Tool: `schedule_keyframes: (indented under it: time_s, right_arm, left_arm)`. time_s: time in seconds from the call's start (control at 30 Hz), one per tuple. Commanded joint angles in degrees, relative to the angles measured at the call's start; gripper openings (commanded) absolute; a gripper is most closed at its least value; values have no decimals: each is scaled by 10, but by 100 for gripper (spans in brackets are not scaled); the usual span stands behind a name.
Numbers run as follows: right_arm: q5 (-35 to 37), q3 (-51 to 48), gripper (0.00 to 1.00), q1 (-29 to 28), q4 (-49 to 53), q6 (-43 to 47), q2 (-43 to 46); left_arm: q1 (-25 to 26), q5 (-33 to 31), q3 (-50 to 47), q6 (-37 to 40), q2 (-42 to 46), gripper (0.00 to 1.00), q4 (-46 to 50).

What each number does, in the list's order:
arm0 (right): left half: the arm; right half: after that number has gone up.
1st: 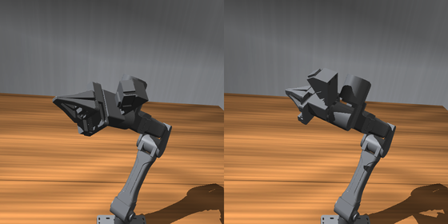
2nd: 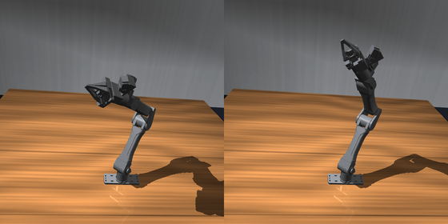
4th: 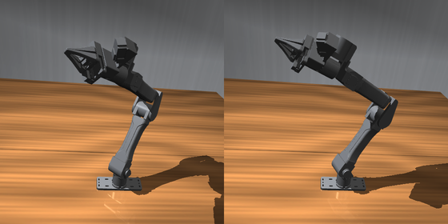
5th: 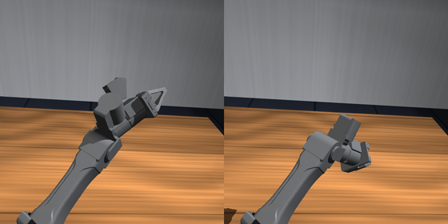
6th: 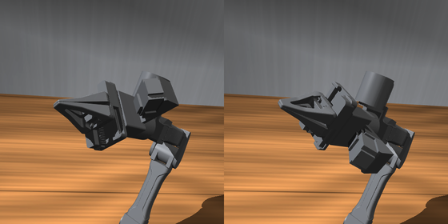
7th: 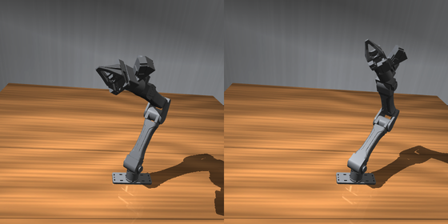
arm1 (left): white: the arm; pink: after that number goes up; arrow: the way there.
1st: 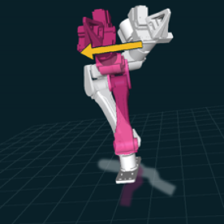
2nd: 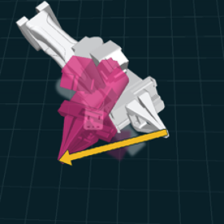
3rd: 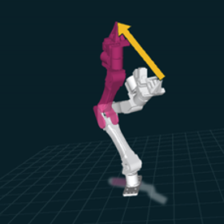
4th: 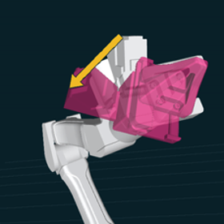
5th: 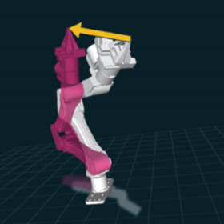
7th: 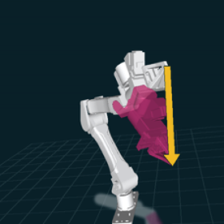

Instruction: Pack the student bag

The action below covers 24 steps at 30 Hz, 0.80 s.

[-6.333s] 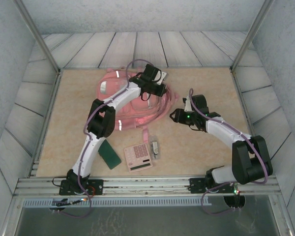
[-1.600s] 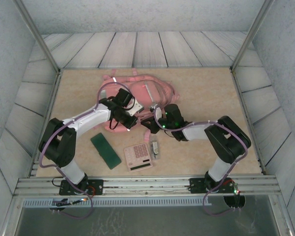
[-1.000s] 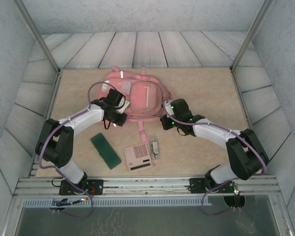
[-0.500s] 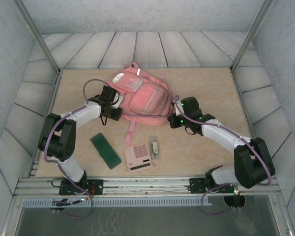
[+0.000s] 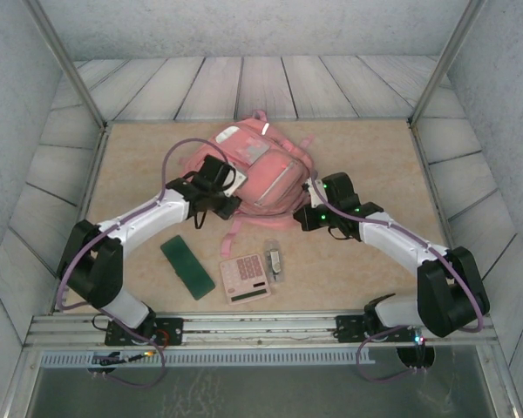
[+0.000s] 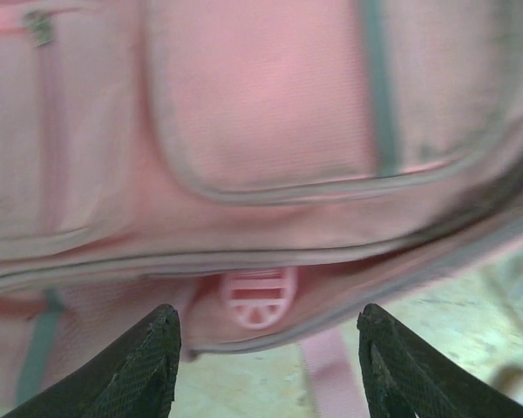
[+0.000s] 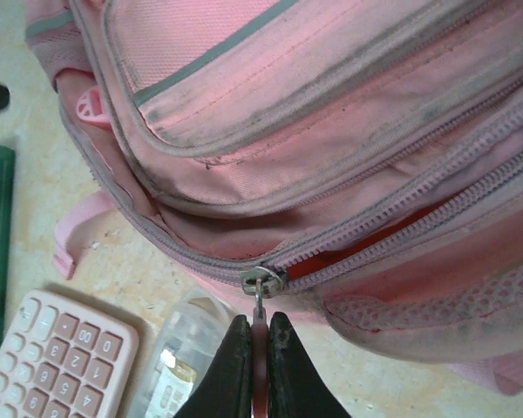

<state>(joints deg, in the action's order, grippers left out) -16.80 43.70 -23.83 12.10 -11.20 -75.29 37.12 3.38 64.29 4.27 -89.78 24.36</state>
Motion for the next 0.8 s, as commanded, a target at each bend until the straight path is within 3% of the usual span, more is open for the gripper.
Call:
schedule_keyframes:
  time_s: [0.0,0.1,0.33,0.77]
  right_arm:
    - [-33,23,0,-3,-1,10,15]
    - [-40,24,0,-3,-3,9,23]
    - [-56,24,0,-3,-5,7,43]
    - [-86,21,0,-4,-17,8,63]
  left_arm:
    - [7,117,15,37,18,56,20]
    - [17,209,11,47,12,54,-13]
    - [23,338,23,52,-26,48,-83]
    - [30,416,104,72,-135,37,-69]
